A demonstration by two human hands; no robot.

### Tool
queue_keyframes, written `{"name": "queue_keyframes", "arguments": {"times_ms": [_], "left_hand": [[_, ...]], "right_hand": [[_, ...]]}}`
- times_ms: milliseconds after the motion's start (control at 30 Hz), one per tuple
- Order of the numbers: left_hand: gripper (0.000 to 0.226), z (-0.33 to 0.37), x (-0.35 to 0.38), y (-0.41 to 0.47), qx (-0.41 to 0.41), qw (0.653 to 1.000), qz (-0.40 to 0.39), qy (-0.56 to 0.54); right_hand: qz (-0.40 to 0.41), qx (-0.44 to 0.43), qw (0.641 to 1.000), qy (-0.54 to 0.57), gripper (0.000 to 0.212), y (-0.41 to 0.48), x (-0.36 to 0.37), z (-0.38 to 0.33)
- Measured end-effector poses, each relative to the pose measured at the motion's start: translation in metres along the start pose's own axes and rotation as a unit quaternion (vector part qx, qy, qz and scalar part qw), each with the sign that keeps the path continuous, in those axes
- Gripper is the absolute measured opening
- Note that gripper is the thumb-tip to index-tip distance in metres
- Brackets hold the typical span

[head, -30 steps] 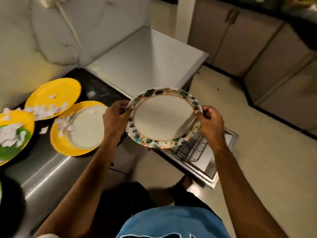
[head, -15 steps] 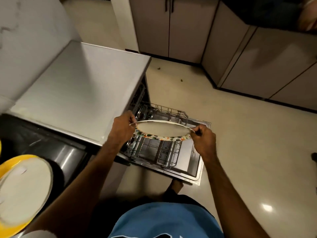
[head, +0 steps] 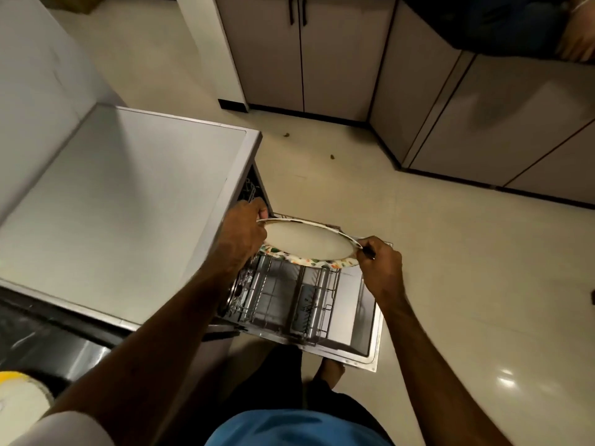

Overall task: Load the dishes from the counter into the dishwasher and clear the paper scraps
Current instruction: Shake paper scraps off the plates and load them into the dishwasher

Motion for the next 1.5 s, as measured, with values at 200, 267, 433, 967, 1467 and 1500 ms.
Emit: {"name": "queue_keyframes", "arguments": {"times_ms": [200,267,433,967,1467,1500], "left_hand": [[0.03,-0.004,0.024,0.073,0.036,0.999,-0.03,-0.004],[0.03,-0.01,0.039,0.101,0.037,0.998,-0.041,-0.02],[0.034,-0.019,0.086,0.157,0.058,0.996,-0.063,-0.037],[0.028,-0.123,0.25,0.254,0.007,0.995,0.041,-0.086],[0.037,-0.164,0.301,0.271,0.03,0.994,0.041,-0.101],[0.037,-0.165,0.304,0.272,0.033,0.993,0.041,-0.102]], "right_hand": [[0.029,0.009,0.998,-0.046,0.017,0.047,0.02,-0.001],[0.041,0.012,0.997,-0.064,0.019,0.064,0.028,0.004],[0.05,0.014,0.995,-0.084,0.026,0.11,0.059,0.022],[0.033,-0.018,0.989,-0.143,0.034,0.22,0.183,0.107],[-0.005,-0.012,0.986,-0.166,0.037,0.232,0.221,0.131],[-0.008,-0.008,0.985,-0.173,0.037,0.233,0.222,0.131]]}}
Point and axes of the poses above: each hand's wrist, its own y-axis towards the middle knuckle, its own x-axis out of the palm, z = x × y, the point moved 3 cm from there along y, towards the middle knuckle, and after that the axes turned 10 degrees about -y, right-handed, at the moved point
